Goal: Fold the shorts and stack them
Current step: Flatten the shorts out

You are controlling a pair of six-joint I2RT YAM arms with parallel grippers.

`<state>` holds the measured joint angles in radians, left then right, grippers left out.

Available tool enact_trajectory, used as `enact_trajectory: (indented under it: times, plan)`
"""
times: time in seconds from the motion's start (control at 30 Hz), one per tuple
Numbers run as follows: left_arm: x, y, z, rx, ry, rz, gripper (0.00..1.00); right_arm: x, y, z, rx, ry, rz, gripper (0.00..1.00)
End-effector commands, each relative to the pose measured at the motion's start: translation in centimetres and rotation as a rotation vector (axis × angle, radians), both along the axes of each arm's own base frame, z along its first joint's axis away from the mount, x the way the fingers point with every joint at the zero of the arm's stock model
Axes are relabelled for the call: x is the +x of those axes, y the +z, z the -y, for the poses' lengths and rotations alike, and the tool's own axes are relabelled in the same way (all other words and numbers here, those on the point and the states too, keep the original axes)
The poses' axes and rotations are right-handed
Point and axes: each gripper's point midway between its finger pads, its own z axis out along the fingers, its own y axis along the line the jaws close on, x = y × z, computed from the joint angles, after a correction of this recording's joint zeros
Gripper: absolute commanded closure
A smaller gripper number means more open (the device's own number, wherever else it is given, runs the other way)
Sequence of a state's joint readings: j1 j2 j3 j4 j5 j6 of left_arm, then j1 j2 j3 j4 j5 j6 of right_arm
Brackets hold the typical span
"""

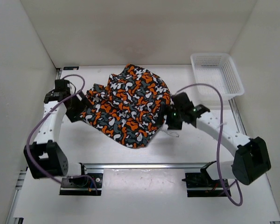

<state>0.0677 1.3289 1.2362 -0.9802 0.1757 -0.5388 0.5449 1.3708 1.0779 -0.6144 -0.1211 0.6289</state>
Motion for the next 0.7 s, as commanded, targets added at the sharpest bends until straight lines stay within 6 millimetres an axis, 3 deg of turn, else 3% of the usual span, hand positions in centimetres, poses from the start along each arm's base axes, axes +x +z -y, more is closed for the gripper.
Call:
enact_trajectory:
  times: [0.0,0.03,0.17,0.2,0.23,0.3,0.33,0.4,0.43,0.47,0.5,0.6,0.67]
  plan:
    - [0.1,-2.9,-2.7,-0.054,0.122,-0.053,0.05,-4.3,-3.2,-2.6,0.201,-0.071,-0.177,0.15]
    - [-0.1,-4.8,-3.0,-0.076,0.136,-0.103,0.05,-4.4,-2.5,-4.6,0.285,-0.037,-0.145,0.15]
    - [1.8,-7.6,-4.0,-0.101,0.167,-0.173,0.05,-6.2,-3.5,-8.4,0.292,0.024,-0.210,0.15]
    - [2.2,-7.9,-4.4,-0.103,0.177,-0.182,0.05,-6.0,-2.6,-9.6,0.303,0.040,-0.208,0.13]
    - [2.6,-8.8,-4.8,-0.090,0.196,-0.213,0.04,-6.6,-3.7,-10.7,0.274,0.055,-0.237,0.13]
    - [4.0,-8.8,-5.6,-0.069,0.215,-0.201,0.04,-6.9,-4.2,-12.0,0.266,0.064,-0.264,0.13]
    - [4.3,-9.1,-6.2,-0.067,0.239,-0.208,0.03,-7.5,-5.6,-12.6,0.243,0.045,-0.318,0.13]
    - [5.4,-10.0,-6.8,-0.049,0.249,-0.231,0.03,-7.0,-6.3,-13.6,0.270,0.009,-0.346,0.16]
    - [5.6,-10.4,-7.3,-0.051,0.261,-0.240,0.03,-8.0,-8.2,-13.3,0.254,-0.007,-0.394,0.18]
    - [5.8,-11.4,-7.7,-0.056,0.271,-0.268,0.05,-8.3,-8.7,-13.4,0.272,-0.055,-0.441,0.20]
    - [6.4,-11.4,-7.9,-0.056,0.271,-0.263,0.15,-7.9,-8.9,-13.9,0.306,-0.066,-0.432,0.23]
    - [7.6,-12.1,-8.3,-0.051,0.260,-0.263,0.33,-7.9,-9.8,-13.5,0.314,-0.115,-0.439,0.25]
    - [7.8,-12.5,-8.3,-0.052,0.260,-0.273,0.54,-7.4,-10.5,-12.9,0.291,-0.147,-0.426,0.26]
